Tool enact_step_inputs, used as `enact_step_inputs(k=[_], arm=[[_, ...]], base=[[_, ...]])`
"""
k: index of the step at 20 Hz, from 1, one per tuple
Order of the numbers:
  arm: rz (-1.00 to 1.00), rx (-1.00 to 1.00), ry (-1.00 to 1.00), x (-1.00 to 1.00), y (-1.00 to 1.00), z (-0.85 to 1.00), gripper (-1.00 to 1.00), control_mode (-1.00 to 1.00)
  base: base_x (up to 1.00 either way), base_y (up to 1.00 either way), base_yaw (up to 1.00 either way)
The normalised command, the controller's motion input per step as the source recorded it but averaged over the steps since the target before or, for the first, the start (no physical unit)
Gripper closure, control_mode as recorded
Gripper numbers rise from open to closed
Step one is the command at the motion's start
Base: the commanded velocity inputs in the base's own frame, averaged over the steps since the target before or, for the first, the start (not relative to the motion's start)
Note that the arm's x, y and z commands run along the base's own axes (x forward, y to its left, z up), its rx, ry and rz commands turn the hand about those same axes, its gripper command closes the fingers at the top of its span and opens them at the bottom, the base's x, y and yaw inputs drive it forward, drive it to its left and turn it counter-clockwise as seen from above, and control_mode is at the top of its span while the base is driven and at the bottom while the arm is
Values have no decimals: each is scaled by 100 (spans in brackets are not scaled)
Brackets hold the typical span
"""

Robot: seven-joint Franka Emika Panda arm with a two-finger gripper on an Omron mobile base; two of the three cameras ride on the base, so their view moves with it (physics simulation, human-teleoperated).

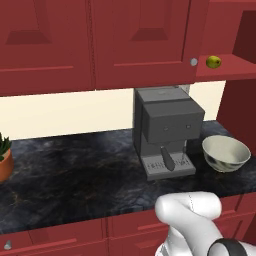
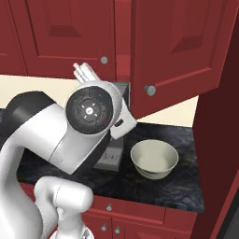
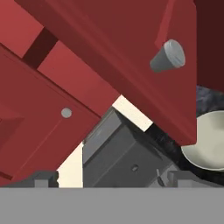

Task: Open the cabinet. Pick the pear and pear from the cabinet and place them into the bowl. Then close the cabinet.

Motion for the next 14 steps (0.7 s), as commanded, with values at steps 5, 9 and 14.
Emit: enact_step_inputs(k=[5,9,14], arm=[[-15,-7,13,43,30,0,-100,-100],[-17,-11,5,51,14,0,-100,-100],[-17,-10,4,66,4,0,-100,-100]], base=[[0,0,0],[0,0,0],[0,0,0]])
